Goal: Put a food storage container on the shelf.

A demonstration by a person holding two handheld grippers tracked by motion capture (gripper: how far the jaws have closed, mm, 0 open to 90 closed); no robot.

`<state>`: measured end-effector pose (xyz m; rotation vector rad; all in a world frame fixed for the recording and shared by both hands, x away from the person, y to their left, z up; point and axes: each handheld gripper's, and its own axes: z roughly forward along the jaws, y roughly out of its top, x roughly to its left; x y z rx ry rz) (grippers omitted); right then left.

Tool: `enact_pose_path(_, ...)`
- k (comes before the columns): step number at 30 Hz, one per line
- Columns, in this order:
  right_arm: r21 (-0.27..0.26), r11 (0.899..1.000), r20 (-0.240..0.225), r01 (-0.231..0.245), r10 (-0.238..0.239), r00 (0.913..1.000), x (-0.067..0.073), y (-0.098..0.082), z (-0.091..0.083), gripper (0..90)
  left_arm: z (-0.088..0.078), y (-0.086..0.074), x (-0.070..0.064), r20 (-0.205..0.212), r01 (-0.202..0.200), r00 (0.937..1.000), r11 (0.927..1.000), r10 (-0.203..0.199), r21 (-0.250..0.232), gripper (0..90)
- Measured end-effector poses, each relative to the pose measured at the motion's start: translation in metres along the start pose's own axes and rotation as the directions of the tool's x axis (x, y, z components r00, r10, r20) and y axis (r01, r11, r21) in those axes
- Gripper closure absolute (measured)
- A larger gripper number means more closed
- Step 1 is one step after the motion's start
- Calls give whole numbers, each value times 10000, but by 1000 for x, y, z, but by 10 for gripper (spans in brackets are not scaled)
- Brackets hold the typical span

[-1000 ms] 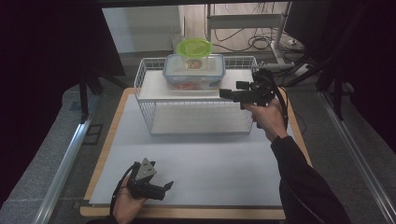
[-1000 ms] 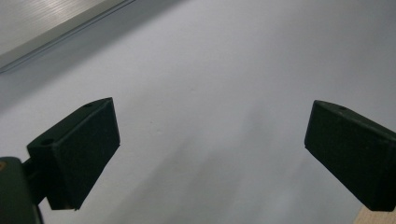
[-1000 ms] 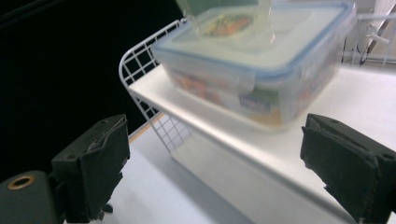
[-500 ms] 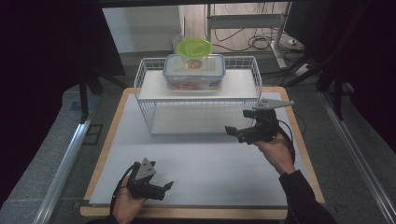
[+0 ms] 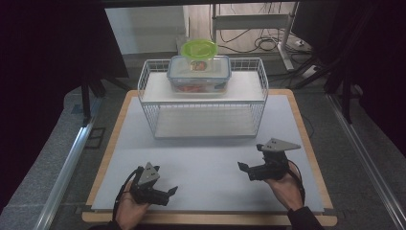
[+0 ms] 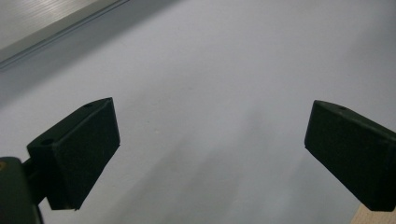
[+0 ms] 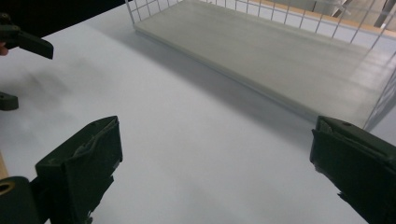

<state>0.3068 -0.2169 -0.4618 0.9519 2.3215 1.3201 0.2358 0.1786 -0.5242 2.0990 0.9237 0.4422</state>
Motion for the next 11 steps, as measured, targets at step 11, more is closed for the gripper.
enact_pose_path(11, 1057, 9942, 168, 193, -212, 9996, 3, -43, 11, 20, 2, -1, -1, 47, -154, 9999, 9998, 153, 105, 31)
